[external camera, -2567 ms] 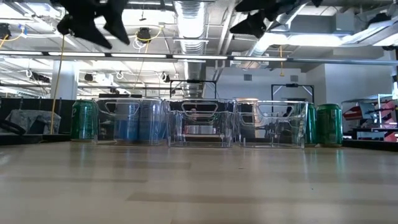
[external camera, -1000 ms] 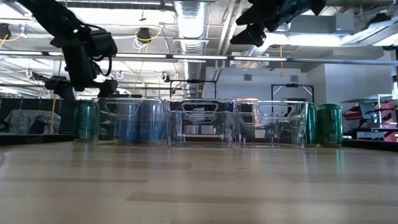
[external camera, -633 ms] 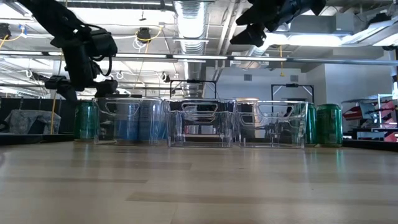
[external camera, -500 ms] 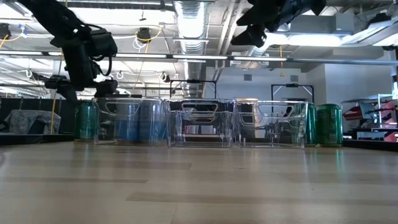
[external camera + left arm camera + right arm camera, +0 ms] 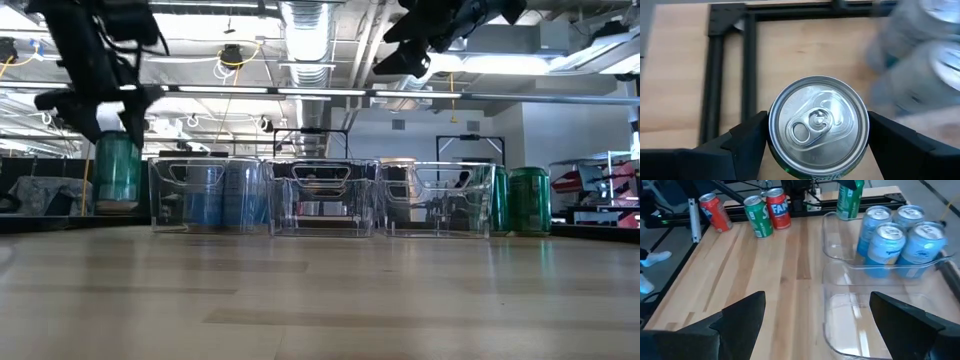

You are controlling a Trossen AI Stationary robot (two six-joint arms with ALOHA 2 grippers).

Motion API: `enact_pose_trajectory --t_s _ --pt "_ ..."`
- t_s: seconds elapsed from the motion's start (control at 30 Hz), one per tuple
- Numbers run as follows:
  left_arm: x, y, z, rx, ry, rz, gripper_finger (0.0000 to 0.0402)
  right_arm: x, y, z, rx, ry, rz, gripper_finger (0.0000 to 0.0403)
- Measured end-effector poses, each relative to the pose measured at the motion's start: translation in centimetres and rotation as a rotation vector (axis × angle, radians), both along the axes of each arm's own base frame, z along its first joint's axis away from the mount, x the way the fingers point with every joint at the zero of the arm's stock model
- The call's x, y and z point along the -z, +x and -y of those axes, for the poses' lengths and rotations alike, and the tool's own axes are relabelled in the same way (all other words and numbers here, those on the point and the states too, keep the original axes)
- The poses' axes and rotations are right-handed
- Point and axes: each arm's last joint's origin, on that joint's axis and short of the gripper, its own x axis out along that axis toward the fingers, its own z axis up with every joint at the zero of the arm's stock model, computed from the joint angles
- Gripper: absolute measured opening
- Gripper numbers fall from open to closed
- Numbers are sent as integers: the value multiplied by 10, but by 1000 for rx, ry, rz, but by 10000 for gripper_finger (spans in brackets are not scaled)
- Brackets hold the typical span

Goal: Sort soda cans
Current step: Put the green soda can into the middle transparent bin

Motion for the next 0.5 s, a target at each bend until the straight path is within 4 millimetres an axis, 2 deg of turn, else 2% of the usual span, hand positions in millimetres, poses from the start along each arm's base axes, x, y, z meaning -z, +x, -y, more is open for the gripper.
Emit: enact_pose_trajectory --t_s 0.17,0.33,0.5 --pt "-7 0 24 144 1 104 295 0 3 -12 -37 16 1 375" --pt "-7 14 41 322 -6 122 295 1 5 -23 -64 13 -12 375" --pt "-1 34 58 427 -58 135 295 2 4 -28 -81 18 -31 375"
